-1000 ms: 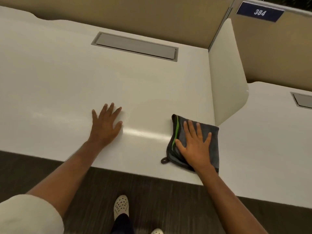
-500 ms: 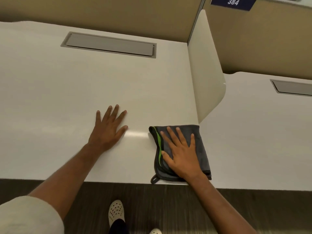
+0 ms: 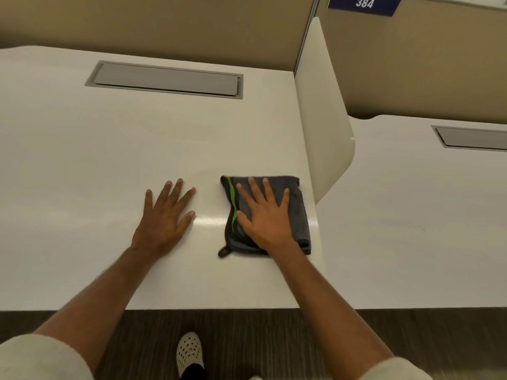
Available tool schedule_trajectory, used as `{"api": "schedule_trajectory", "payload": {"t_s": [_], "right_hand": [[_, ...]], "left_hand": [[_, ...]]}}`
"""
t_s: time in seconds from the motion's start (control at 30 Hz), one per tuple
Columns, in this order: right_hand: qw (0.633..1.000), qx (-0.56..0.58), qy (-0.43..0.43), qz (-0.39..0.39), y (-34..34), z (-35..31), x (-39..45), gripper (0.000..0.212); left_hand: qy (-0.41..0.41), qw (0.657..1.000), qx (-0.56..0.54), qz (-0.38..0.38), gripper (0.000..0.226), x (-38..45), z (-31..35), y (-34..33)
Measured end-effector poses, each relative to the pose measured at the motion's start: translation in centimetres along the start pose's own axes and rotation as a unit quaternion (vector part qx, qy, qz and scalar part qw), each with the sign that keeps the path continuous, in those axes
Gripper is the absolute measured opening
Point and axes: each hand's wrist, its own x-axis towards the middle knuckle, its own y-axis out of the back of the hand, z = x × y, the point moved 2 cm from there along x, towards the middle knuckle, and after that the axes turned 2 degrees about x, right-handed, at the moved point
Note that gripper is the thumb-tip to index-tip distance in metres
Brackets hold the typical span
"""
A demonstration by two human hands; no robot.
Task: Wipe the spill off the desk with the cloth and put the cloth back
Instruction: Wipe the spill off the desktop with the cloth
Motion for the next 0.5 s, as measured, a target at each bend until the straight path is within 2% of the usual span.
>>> {"api": "schedule_trajectory", "payload": {"t_s": [0.07,0.17,0.5], "right_hand": [[0.999,0.008,0.047,0.01,-0.6,0.3,-3.4,0.069],[0.998,0.019,0.058,0.001,-0.8,2.7,-6.1,0.069],[0.997,0.023,-0.076,-0.005,1.7,4.7,4.7,0.065]], "left_hand": [[0.0,1.0,-0.003,-0.004,0.067,0.0,0.0,0.0],[0.005,1.0,-0.011,-0.004,0.066,0.0,0.0,0.0],[0.005,1.0,-0.017,0.002,0.066,-0.2,0.0,0.0]]}}
